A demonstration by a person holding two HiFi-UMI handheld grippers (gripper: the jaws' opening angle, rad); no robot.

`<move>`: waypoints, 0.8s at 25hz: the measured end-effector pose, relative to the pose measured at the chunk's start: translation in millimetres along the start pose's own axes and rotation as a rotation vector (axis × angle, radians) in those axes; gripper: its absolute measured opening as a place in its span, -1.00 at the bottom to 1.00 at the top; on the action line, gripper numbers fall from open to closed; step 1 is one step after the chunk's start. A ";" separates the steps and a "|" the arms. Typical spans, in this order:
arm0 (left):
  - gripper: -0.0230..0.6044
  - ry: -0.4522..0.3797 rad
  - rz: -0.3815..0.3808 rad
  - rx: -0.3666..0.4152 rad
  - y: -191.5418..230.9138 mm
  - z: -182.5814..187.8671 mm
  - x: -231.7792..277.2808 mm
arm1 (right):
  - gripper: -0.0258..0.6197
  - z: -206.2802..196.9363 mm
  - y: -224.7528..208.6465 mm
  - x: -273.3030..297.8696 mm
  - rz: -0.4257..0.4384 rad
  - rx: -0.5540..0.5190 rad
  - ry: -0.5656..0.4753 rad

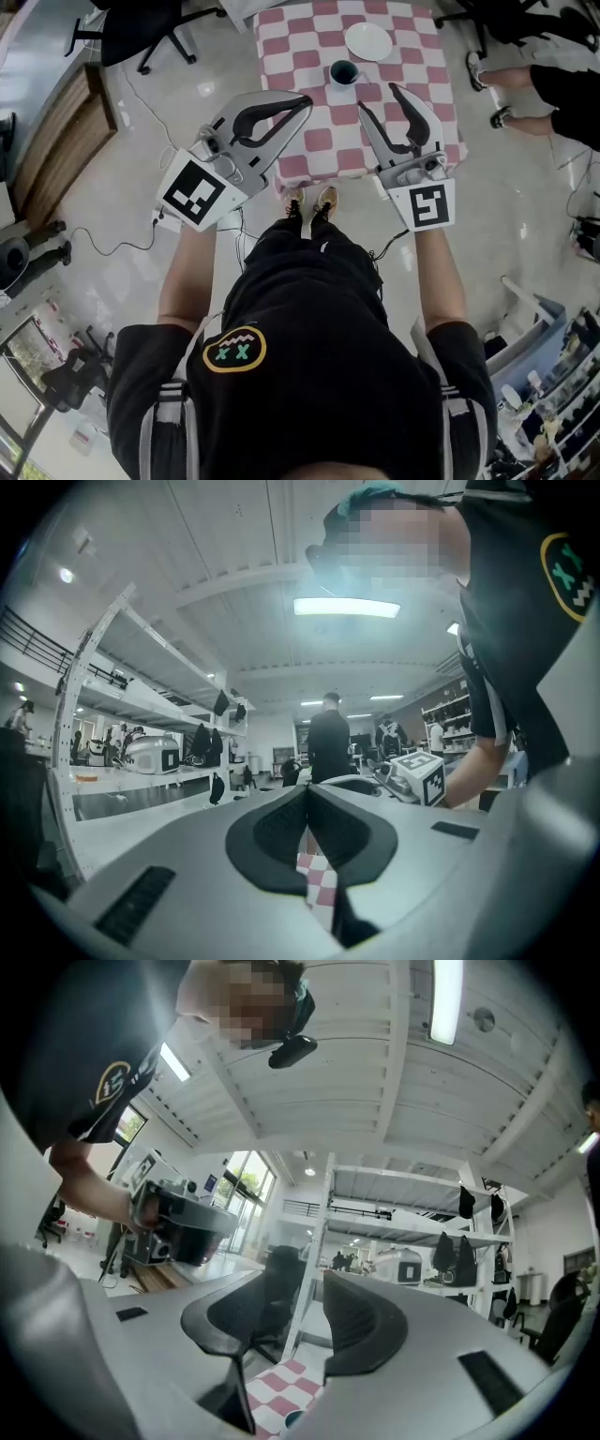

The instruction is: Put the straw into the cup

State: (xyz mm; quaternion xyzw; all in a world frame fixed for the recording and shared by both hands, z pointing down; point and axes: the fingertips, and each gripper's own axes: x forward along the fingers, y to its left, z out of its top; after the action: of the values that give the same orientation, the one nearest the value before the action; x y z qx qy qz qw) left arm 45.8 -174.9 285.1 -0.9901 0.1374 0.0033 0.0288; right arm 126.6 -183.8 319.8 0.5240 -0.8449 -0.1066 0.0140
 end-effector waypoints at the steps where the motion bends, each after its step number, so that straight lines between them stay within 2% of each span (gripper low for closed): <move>1: -0.87 -0.003 -0.002 0.001 -1.3 2.2 -1.3 | -0.24 5.8 5.3 -4.3 0.011 -0.004 0.001; 6: -0.87 -0.012 -0.009 0.006 -6.0 10.1 -7.9 | -0.28 26.2 28.9 -21.8 0.060 -0.012 0.014; 9: -0.87 -0.010 -0.015 0.009 -9.0 12.7 -11.4 | -0.40 34.9 34.4 -29.6 0.063 -0.015 0.024; 14: -0.87 -0.010 -0.027 0.010 -16.0 13.9 -14.8 | -0.84 42.9 33.3 -36.0 0.036 -0.018 0.035; 20: -0.87 -0.014 -0.042 0.005 -21.5 16.1 -14.3 | -0.85 46.4 32.9 -36.9 0.026 -0.006 0.050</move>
State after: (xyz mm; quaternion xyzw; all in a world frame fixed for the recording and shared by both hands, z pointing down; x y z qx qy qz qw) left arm 38.0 -149.5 270.5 -0.9926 0.1164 0.0092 0.0320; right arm 107.9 -129.2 284.1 0.5154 -0.8507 -0.0959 0.0379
